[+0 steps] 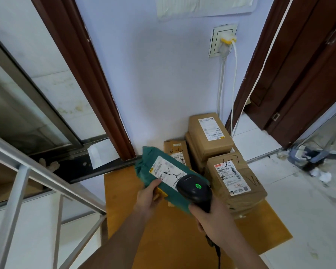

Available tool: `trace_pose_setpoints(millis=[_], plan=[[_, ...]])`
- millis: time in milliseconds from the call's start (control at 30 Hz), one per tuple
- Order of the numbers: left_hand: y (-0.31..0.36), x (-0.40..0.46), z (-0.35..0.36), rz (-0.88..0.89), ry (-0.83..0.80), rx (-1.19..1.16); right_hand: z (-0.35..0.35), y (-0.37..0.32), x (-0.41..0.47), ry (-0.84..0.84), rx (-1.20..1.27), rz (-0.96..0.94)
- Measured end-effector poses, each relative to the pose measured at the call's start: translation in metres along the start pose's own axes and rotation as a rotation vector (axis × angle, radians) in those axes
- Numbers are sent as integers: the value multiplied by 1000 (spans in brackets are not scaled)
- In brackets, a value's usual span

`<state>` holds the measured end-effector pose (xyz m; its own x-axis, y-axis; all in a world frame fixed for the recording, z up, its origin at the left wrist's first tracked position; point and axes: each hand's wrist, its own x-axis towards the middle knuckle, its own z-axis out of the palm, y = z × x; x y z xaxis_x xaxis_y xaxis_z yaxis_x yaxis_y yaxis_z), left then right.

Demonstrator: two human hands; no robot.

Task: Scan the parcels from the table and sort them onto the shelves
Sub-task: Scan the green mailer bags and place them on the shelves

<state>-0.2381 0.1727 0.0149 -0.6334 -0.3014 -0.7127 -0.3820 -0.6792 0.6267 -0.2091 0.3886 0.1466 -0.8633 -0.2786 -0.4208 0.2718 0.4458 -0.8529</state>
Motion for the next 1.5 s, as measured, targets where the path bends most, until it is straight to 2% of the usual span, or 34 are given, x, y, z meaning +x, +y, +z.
trace_pose_setpoints(millis=[133, 267, 567, 733, 967, 1333, 1500], plan=[[17, -14, 1, 50, -193, 129, 9, -16, -1, 77, -37, -59], [24, -23, 4, 94, -270, 180, 17, -30, -3, 96, -66, -73], [32, -50, -9, 127, -344, 183, 39, -37, -26, 115, -35, -29], [28, -59, -24, 142, -397, 207, 53, -36, -47, 180, -53, -24], [17, -76, -45, 139, -454, 205, 72, -38, -70, 267, -210, -53], [4, -129, -69, 196, -416, 146, 83, -31, -120, 209, -132, -100], [-10, -171, -79, 265, -342, 121, 69, -21, -150, 92, -171, -173]])
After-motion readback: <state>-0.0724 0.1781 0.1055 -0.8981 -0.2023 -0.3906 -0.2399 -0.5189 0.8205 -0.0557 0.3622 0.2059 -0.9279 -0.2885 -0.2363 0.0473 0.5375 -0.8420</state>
